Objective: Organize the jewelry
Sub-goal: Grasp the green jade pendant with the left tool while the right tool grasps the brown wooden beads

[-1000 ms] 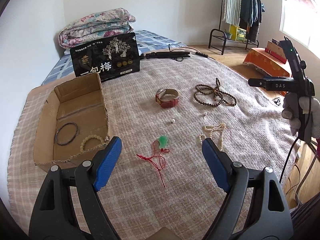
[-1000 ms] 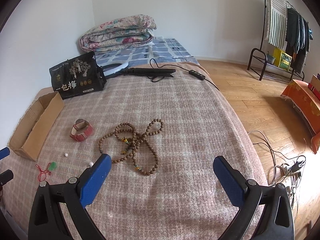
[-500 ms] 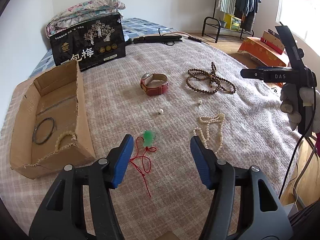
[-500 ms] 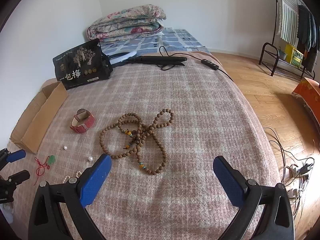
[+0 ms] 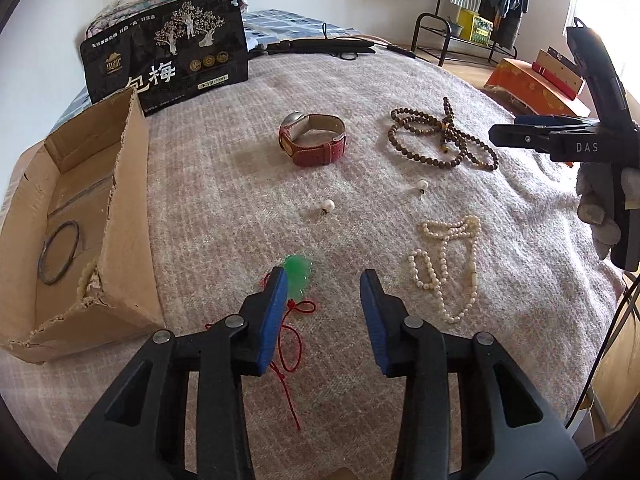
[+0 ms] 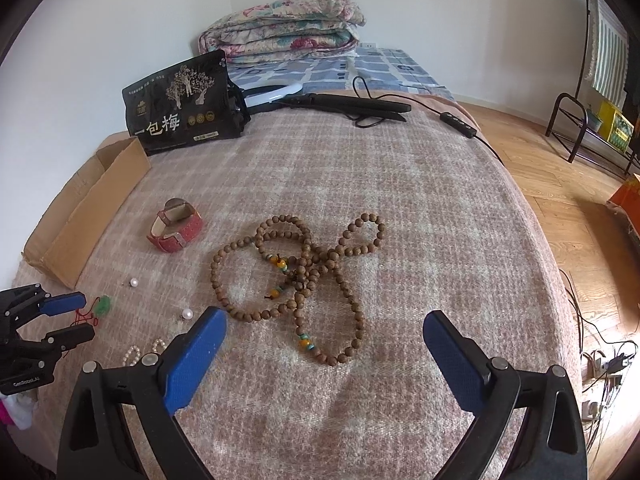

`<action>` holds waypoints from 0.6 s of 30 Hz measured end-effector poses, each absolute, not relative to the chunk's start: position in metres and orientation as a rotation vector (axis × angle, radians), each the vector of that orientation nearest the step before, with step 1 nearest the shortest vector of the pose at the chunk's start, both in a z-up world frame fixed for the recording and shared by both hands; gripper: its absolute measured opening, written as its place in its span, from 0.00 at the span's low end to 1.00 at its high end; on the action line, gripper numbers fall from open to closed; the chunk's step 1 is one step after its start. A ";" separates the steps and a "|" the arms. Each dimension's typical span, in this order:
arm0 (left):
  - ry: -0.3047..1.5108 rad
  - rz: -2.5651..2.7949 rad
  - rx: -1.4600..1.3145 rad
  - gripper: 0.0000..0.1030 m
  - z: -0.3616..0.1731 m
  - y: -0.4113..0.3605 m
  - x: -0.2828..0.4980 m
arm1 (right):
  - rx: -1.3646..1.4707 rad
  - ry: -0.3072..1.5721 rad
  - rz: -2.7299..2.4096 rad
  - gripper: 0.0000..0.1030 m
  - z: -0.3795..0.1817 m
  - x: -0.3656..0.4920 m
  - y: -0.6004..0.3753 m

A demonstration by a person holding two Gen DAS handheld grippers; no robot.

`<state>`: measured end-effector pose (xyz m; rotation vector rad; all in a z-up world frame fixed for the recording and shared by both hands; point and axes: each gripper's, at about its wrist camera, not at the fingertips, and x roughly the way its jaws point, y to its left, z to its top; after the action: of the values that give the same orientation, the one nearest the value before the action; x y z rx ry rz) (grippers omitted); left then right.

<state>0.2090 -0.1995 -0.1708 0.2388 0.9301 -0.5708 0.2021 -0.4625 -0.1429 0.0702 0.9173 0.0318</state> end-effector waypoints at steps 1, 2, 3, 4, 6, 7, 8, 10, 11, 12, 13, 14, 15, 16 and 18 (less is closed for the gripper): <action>0.932 -0.568 0.240 0.37 -0.173 -0.200 0.210 | 0.063 0.919 0.036 0.97 -0.144 0.204 -0.461; 0.935 -0.566 0.241 0.37 -0.174 -0.200 0.212 | 0.057 0.921 0.039 0.97 -0.145 0.206 -0.459; 0.938 -0.564 0.240 0.37 -0.176 -0.200 0.213 | 0.051 0.923 0.042 0.97 -0.145 0.208 -0.458; 0.942 -0.561 0.240 0.37 -0.178 -0.200 0.215 | 0.046 0.925 0.043 0.97 -0.146 0.210 -0.457; 0.948 -0.550 0.241 0.37 -0.181 -0.199 0.219 | 0.033 0.932 0.045 0.97 -0.148 0.215 -0.454; 0.952 -0.546 0.242 0.36 -0.182 -0.199 0.221 | 0.028 0.935 0.046 0.97 -0.150 0.217 -0.453; 0.953 -0.542 0.244 0.35 -0.184 -0.199 0.222 | 0.024 0.938 0.050 0.97 -0.151 0.219 -0.452; 0.957 -0.537 0.243 0.31 -0.186 -0.198 0.224 | 0.018 0.941 0.057 0.97 -0.153 0.222 -0.450; 0.957 -0.537 0.238 0.31 -0.186 -0.197 0.225 | 0.016 0.942 0.060 0.97 -0.154 0.223 -0.450; 0.956 -0.535 0.234 0.31 -0.186 -0.197 0.226 | 0.013 0.943 0.060 0.97 -0.155 0.225 -0.449; 0.955 -0.534 0.233 0.31 -0.187 -0.197 0.227 | 0.011 0.944 0.061 0.97 -0.156 0.226 -0.449; 0.953 -0.533 0.233 0.31 -0.188 -0.198 0.227 | 0.013 0.946 0.065 0.97 -0.157 0.228 -0.449; 0.951 -0.532 0.234 0.31 -0.188 -0.198 0.227 | 0.017 0.949 0.069 0.97 -0.158 0.230 -0.449; 0.949 -0.531 0.235 0.31 -0.189 -0.199 0.227 | 0.020 0.953 0.074 0.97 -0.160 0.232 -0.449; 0.944 -0.531 0.236 0.29 -0.190 -0.199 0.227 | 0.020 0.959 0.084 0.97 -0.163 0.235 -0.448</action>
<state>0.2272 -0.1989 -0.1900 0.2358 0.9436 -0.5308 0.2352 -0.4477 -0.1626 0.0200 0.9595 0.0839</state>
